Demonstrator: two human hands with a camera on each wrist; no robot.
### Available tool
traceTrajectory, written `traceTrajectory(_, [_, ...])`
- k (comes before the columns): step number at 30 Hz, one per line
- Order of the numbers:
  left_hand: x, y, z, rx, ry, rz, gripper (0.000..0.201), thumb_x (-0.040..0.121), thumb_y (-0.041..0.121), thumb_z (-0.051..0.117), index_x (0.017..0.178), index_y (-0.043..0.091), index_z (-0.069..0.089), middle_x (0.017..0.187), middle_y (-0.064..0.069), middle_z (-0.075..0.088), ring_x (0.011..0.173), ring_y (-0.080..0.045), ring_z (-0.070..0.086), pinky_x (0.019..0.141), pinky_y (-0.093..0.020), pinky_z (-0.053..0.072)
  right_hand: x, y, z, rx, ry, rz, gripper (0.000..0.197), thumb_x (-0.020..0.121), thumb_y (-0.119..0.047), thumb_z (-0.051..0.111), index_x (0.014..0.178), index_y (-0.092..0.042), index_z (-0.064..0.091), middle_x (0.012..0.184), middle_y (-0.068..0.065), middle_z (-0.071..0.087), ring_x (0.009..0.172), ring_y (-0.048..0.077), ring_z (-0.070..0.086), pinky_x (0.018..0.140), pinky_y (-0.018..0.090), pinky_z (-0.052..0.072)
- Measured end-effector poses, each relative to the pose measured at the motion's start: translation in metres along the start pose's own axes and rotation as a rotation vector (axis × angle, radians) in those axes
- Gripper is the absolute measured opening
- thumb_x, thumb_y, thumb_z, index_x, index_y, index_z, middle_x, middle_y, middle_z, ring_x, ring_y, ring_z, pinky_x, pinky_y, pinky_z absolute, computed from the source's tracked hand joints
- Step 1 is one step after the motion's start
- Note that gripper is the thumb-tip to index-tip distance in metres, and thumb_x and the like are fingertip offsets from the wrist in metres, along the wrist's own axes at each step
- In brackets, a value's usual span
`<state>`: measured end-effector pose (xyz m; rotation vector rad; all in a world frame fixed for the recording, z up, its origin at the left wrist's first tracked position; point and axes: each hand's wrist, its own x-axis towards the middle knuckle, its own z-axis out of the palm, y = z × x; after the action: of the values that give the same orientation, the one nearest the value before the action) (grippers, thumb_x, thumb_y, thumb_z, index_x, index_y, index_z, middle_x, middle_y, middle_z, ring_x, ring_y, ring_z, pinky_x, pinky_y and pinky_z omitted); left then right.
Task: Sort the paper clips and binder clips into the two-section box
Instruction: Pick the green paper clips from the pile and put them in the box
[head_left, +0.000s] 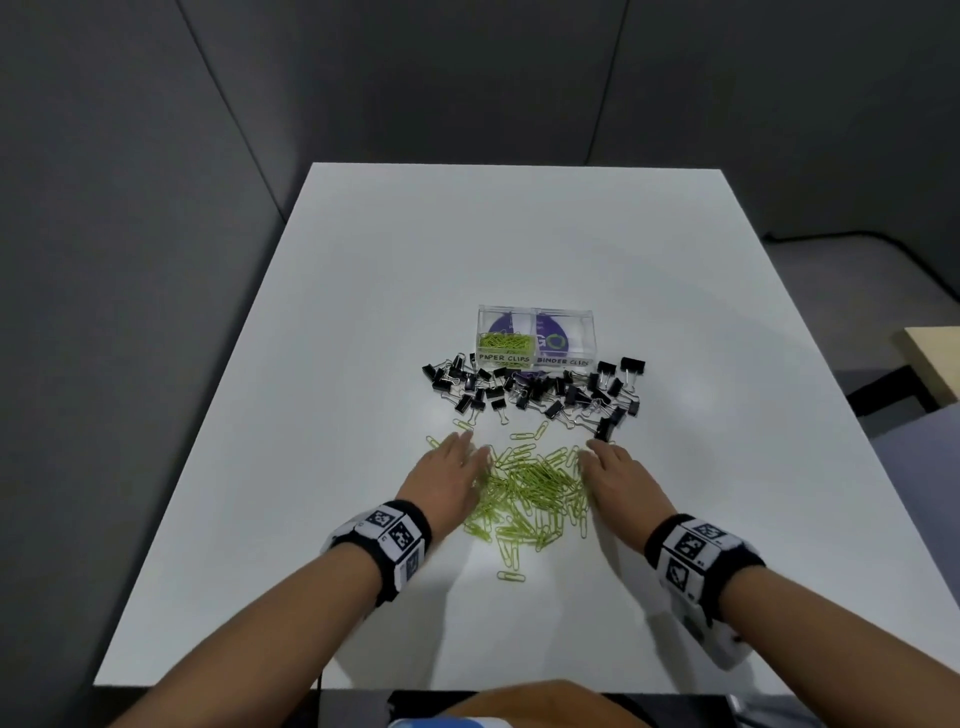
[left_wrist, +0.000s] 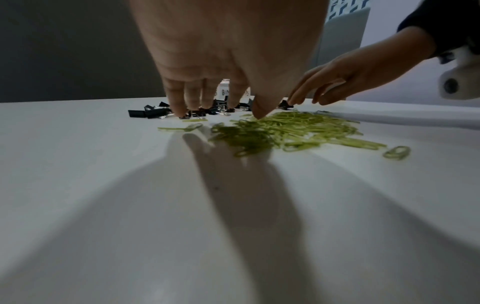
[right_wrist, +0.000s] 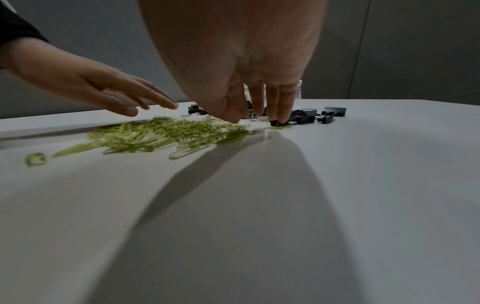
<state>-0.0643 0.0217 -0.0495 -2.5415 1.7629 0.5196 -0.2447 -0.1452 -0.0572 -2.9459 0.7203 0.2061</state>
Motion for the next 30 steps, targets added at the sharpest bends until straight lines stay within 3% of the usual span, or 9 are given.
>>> traceTrajectory(3, [-0.001,-0.005,-0.007,-0.004,-0.071,-0.110,0.058,0.100,0.035,0.030,0.150,0.016,0.007,0.159,-0.013,0.001,0.147,-0.029,0.004,0.120,-0.038,0.012,-0.004,0.004,0.002,0.020,-0.157,0.038,0.057,0.088,0.003,0.046,0.141,0.002,0.026,0.150,0.025,0.025,0.138,0.036,0.029,0.111,0.041,0.031])
traceTrajectory(5, [-0.003,-0.005,-0.007,-0.026,-0.106,-0.114,0.058,0.101,0.037,0.026,0.151,0.015,0.005,0.159,-0.013,-0.003,0.147,-0.029,0.001,0.120,-0.037,0.010,-0.009,-0.001,0.001,0.030,-0.246,0.046,0.057,0.094,0.000,0.033,0.146,-0.001,0.009,0.155,0.021,0.005,0.144,0.032,0.009,0.118,0.036,0.014])
traceTrajectory(7, [-0.003,-0.003,-0.003,-0.036,-0.151,-0.071,0.060,0.101,0.041,0.024,0.150,0.016,0.004,0.159,-0.012,-0.004,0.147,-0.028,-0.002,0.120,-0.035,0.008,-0.013,-0.009,-0.001,0.046,-0.269,0.003,0.055,0.097,-0.004,0.029,0.147,-0.003,0.004,0.156,0.018,0.000,0.146,0.029,0.001,0.118,0.033,0.006])
traceTrajectory(12, [0.001,0.005,-0.001,-0.043,-0.158,0.075,0.059,0.099,0.039,0.034,0.150,0.018,0.012,0.159,-0.008,0.006,0.147,-0.024,0.009,0.119,-0.034,0.017,-0.011,-0.028,-0.013,0.147,-0.276,-0.147,0.049,0.102,-0.020,0.022,0.148,-0.011,0.008,0.158,0.009,0.007,0.145,0.021,0.010,0.117,0.028,0.010])
traceTrajectory(17, [0.023,-0.005,-0.004,0.036,-0.166,-0.018,0.062,0.100,0.041,0.029,0.150,0.017,0.003,0.159,-0.009,0.001,0.147,-0.026,0.005,0.120,-0.038,0.014,0.020,-0.029,-0.029,0.190,-0.262,-0.067,0.052,0.101,-0.019,0.026,0.148,-0.012,0.003,0.158,0.007,0.002,0.146,0.020,0.005,0.117,0.029,0.008])
traceTrajectory(21, [0.025,-0.007,-0.004,0.035,-0.206,-0.030,0.061,0.100,0.042,0.026,0.150,0.017,0.004,0.159,-0.010,-0.001,0.148,-0.027,0.003,0.121,-0.039,0.013,0.044,-0.032,-0.025,0.077,-0.368,-0.079,0.059,0.101,-0.039,0.019,0.147,-0.009,-0.002,0.158,0.010,-0.004,0.146,0.024,-0.002,0.118,0.034,0.004])
traceTrajectory(23, [0.016,-0.004,-0.002,0.049,-0.205,-0.005,0.060,0.100,0.042,0.026,0.150,0.018,0.005,0.159,-0.008,-0.003,0.147,-0.027,0.000,0.120,-0.039,0.011,0.045,-0.033,-0.018,0.066,-0.412,-0.081,0.066,0.096,-0.049,0.011,0.147,-0.009,-0.003,0.157,0.010,-0.006,0.146,0.024,-0.005,0.118,0.034,0.003])
traceTrajectory(27, [0.001,0.001,0.004,0.067,-0.197,0.060,0.060,0.100,0.045,0.025,0.150,0.020,0.005,0.160,-0.006,-0.001,0.148,-0.026,-0.001,0.119,-0.040,0.008,0.025,-0.035,-0.011,0.107,-0.409,-0.168,0.100,0.064,-0.066,-0.014,0.147,-0.011,-0.004,0.157,0.008,-0.007,0.145,0.021,-0.006,0.116,0.029,-0.002])
traceTrajectory(30, [-0.004,-0.001,0.005,0.073,-0.167,0.081,0.061,0.099,0.045,0.029,0.151,0.021,0.006,0.160,-0.003,0.002,0.148,-0.024,0.004,0.119,-0.038,0.011,0.012,-0.029,-0.010,0.104,-0.336,-0.205,0.098,0.068,-0.069,-0.008,0.148,-0.014,0.003,0.158,0.007,0.007,0.145,0.022,0.010,0.117,0.032,0.009])
